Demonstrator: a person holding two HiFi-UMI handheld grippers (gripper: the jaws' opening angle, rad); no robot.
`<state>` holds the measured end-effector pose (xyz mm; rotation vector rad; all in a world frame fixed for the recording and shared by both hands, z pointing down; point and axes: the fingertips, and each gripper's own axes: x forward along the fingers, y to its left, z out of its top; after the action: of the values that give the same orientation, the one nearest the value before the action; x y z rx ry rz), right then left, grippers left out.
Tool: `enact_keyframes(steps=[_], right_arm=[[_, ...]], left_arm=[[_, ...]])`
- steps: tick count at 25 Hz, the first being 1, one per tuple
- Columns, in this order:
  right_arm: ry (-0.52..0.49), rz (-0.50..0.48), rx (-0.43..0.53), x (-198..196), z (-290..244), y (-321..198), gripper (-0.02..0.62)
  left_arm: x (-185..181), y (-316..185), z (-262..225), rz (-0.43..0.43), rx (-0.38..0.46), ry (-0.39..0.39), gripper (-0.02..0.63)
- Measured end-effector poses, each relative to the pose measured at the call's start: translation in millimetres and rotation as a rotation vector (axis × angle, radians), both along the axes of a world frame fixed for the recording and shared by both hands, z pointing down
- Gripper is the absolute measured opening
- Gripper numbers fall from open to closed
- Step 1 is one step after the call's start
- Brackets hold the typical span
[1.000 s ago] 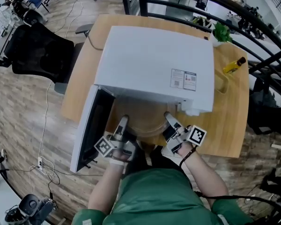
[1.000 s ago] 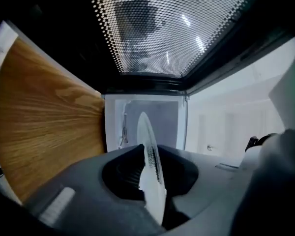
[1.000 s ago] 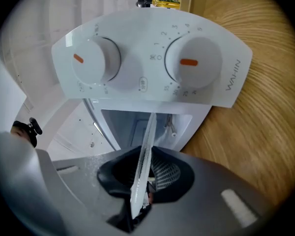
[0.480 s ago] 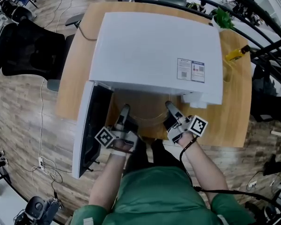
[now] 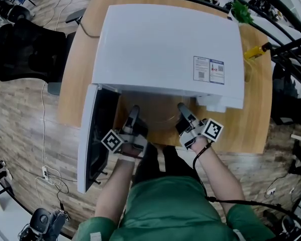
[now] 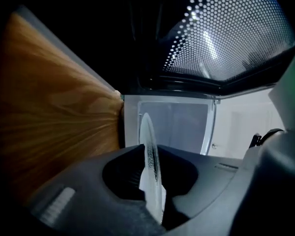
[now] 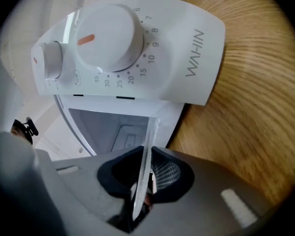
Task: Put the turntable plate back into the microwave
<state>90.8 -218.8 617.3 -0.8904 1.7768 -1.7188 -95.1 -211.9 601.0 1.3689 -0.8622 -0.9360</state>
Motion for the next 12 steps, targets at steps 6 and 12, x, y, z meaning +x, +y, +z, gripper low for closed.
enact_keyframes(steps=[6, 12], right_arm=[[0.011, 0.024, -0.021, 0, 1, -1, 0.054], [0.035, -0.052, -0.007, -23, -5, 13, 0.148]], left_arm=[[-1, -7, 9, -0.048, -0.062, 0.019, 0.043], [-7, -23, 9, -0.090, -0.085, 0.034, 0.044]])
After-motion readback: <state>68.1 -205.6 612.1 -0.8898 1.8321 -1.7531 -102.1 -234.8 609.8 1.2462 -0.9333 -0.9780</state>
